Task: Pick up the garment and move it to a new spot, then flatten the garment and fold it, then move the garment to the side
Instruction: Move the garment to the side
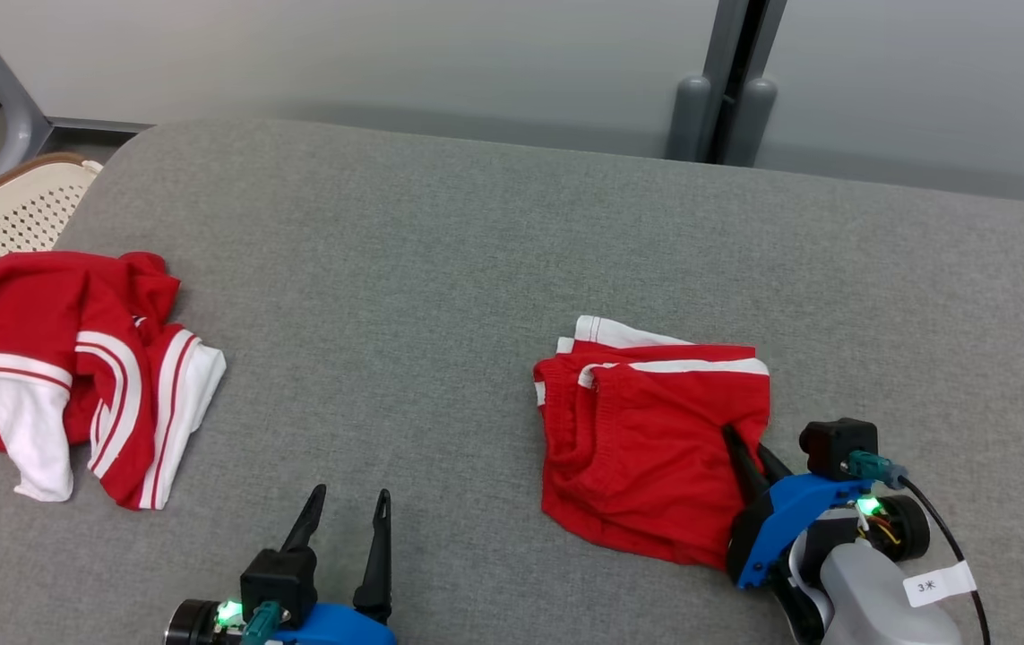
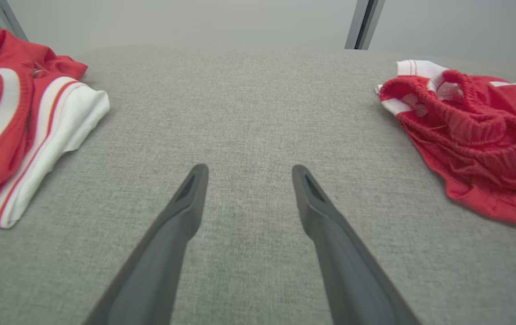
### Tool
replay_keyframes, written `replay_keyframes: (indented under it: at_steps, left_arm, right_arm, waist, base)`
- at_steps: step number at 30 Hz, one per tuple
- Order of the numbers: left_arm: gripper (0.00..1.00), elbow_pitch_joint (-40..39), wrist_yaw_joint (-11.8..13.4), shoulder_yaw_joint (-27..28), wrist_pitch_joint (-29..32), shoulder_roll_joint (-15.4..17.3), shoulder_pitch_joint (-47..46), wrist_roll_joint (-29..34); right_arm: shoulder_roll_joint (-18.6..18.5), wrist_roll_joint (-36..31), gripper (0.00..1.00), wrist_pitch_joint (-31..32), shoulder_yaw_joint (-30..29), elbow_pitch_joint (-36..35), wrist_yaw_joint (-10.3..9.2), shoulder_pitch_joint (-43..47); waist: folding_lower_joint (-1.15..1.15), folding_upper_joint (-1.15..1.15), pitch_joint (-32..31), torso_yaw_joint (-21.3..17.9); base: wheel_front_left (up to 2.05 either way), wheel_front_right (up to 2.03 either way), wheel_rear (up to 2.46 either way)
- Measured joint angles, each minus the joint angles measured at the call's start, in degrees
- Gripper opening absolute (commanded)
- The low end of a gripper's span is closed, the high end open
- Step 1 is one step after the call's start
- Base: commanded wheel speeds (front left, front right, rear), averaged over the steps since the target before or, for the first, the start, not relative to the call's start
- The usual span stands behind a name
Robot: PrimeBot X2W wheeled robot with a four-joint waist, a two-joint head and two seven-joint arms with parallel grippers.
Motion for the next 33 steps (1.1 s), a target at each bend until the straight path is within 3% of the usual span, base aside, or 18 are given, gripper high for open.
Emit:
replay_keyframes:
  at_steps: [6,24,28,33]
  left_arm:
    - [1.0,-1.58,-0.71,-0.23,0.0,-0.01,-0.22,0.01]
    - [1.0,-4.87,-3.59,-9.78,0.0,-0.07,-3.46,-1.0]
    - [1.0,-4.28,-3.79,-11.41,0.0,-0.14,-4.05,-0.99]
    - [1.0,-2.87,-4.3,-11.74,0.0,-0.12,-4.53,0.08]
  right_arm:
    - [0.4,-0.12,0.0,-0.41,-1.57,-1.82,0.04,0.65]
    - [0.08,-2.54,0.0,-0.37,-4.9,-11.23,-0.01,8.57]
    - [0.07,-3.82,0.0,-0.37,-6.09,-11.58,-0.01,8.85]
    - [-0.22,-9.56,0.0,-0.37,-9.56,-9.28,-0.01,5.98]
  waist:
    - [0.0,0.0,-0.11,-4.73]
    - [-0.01,0.0,-0.19,-27.02]
    - [-0.02,0.0,0.12,-29.26]
    - [-0.01,0.0,1.89,-28.77]
  base:
    - [0.0,0.0,0.0]
    - [0.0,0.0,0.0]
    - [0.0,0.0,0.0]
    - [0.0,0.0,0.0]
